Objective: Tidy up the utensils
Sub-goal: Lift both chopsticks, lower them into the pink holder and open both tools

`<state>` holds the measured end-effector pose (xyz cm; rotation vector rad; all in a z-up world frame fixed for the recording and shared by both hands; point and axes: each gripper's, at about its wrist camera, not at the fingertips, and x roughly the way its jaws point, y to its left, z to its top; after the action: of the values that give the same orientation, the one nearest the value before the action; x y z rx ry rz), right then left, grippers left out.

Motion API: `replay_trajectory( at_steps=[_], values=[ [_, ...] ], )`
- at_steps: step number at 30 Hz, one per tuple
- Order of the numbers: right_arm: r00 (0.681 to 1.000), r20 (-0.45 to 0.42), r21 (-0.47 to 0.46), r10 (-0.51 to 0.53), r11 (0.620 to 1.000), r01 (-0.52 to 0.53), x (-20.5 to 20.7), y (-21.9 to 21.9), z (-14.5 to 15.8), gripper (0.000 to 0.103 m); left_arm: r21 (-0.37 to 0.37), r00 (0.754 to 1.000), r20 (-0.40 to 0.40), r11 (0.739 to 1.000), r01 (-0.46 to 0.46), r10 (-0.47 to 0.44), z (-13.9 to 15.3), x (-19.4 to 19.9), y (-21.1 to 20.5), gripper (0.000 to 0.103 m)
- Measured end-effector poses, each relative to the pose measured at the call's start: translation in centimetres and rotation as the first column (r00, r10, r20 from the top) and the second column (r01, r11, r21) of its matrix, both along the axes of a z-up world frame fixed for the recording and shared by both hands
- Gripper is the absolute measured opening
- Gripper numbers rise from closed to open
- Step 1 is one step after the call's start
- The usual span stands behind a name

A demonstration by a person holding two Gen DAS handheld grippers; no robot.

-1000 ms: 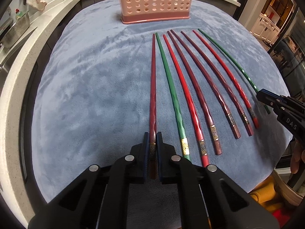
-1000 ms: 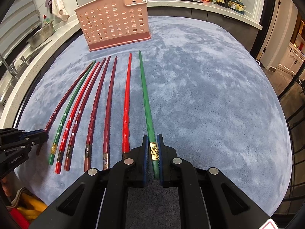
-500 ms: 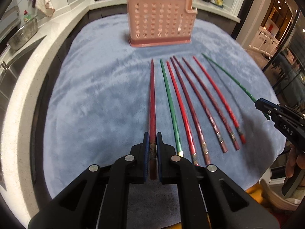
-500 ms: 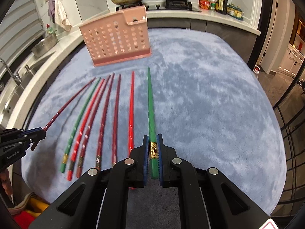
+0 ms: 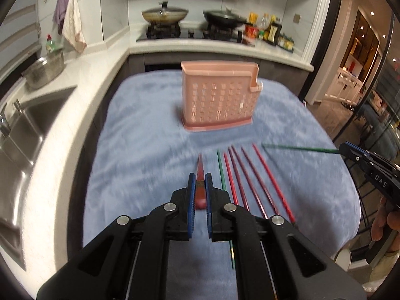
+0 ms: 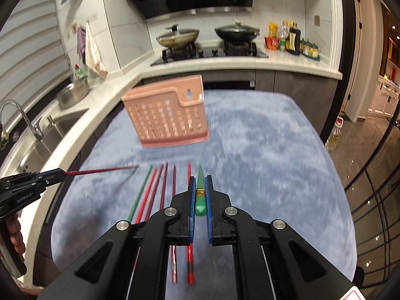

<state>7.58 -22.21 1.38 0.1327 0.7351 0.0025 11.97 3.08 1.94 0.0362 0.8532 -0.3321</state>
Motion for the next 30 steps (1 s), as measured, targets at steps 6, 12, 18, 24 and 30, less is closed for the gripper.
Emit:
replay_trajectory(
  at_steps=[6, 12, 18, 24, 30],
  values=[
    [0.998, 0.069, -0.008, -0.005, 1.000, 0.005, 2.4, -0.7, 2.8, 0.007, -0.015, 0.996, 0.091, 1.000, -0.004, 0.006, 3.3, 2.5, 0.0, 0.007],
    [0.990, 0.142, 0.015, 0.000, 1.000, -0.002, 4.7, -1.5, 5.8, 0.007, -0.052, 0.986, 0.165, 0.999, 0.002, 0.007, 7.0, 5.5, -0.1, 0.007],
    [0.971, 0.241, 0.052, 0.009, 0.998, -0.022, 7.8, -1.9, 9.7, 0.007, -0.060, 0.966, 0.258, 0.998, 0.025, -0.008, 10.8, 7.9, -1.3, 0.007],
    [0.939, 0.343, 0.061, 0.023, 0.997, -0.047, 11.3, -1.5, 13.9, 0.007, -0.074, 0.940, 0.341, 0.997, 0.033, -0.006, 14.6, 10.7, -2.7, 0.007],
    [0.914, 0.406, 0.094, 0.024, 0.993, -0.068, 15.2, -0.8, 16.9, 0.007, -0.083, 0.924, 0.382, 0.996, 0.024, 0.010, 16.5, 14.0, -3.3, 0.007]
  ],
)
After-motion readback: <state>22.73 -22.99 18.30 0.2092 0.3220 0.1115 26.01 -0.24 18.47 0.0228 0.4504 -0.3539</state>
